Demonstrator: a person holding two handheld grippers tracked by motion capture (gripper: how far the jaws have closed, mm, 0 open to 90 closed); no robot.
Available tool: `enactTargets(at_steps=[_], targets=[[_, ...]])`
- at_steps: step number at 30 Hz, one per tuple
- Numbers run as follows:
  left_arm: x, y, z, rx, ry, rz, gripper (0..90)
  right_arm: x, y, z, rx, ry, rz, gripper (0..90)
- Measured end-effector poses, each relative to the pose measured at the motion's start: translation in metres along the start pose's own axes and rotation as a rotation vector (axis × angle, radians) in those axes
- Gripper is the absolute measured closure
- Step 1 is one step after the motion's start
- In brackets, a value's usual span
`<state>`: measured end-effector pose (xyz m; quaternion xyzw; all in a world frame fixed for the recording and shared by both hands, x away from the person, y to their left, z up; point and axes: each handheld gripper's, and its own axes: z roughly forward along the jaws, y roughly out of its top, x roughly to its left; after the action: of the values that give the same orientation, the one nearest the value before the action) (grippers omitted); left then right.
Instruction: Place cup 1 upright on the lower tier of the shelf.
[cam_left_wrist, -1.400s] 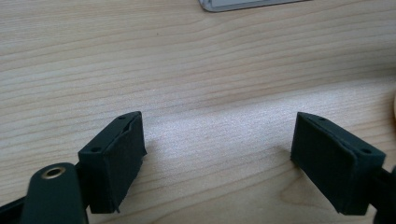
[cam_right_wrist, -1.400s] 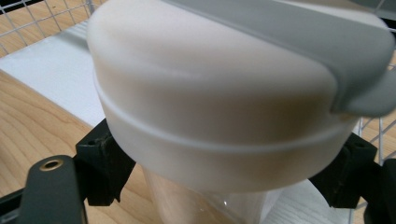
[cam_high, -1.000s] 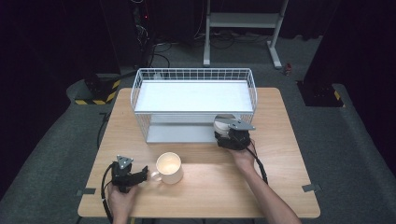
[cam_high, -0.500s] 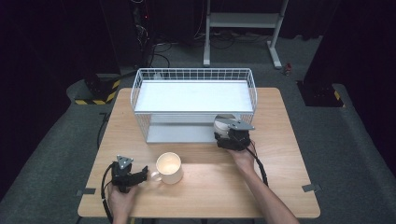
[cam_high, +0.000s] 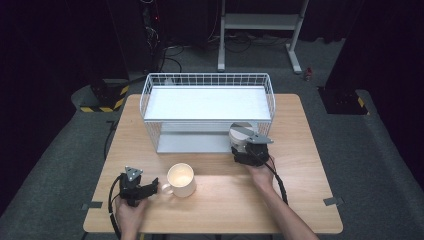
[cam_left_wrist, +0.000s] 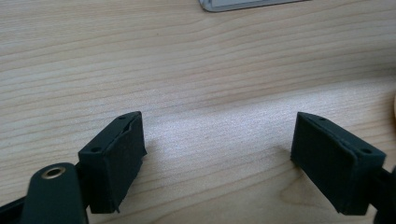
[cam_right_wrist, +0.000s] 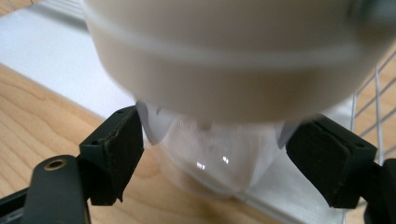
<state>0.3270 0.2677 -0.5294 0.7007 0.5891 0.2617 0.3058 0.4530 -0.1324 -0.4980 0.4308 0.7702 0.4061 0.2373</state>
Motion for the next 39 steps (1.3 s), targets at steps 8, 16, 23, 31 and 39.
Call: enactTargets(at_steps=[8,16,23,31,39], targets=[[0.0,0.0,0.0,0.0,0.0,0.0,17.6,0.002,-0.008,-0.002,0.011,-0.018,0.018,24.7],[0.0,0.0,0.0,0.0,0.0,0.0,17.6,0.0,-0.008,0.003,0.019,-0.027,0.028,32.2],[0.0,0.0,0.0,0.0,0.0,0.0,17.6,0.001,-0.006,0.01,0.032,-0.047,0.053,37.9],[0.0,0.0,0.0,0.003,-0.001,0.002,17.6,0.0,0.003,0.019,0.029,-0.073,0.057,46.5],[0.0,0.0,0.0,0.003,-0.002,0.002,17.7,0.0,0.005,0.025,0.039,-0.092,0.068,49.0]])
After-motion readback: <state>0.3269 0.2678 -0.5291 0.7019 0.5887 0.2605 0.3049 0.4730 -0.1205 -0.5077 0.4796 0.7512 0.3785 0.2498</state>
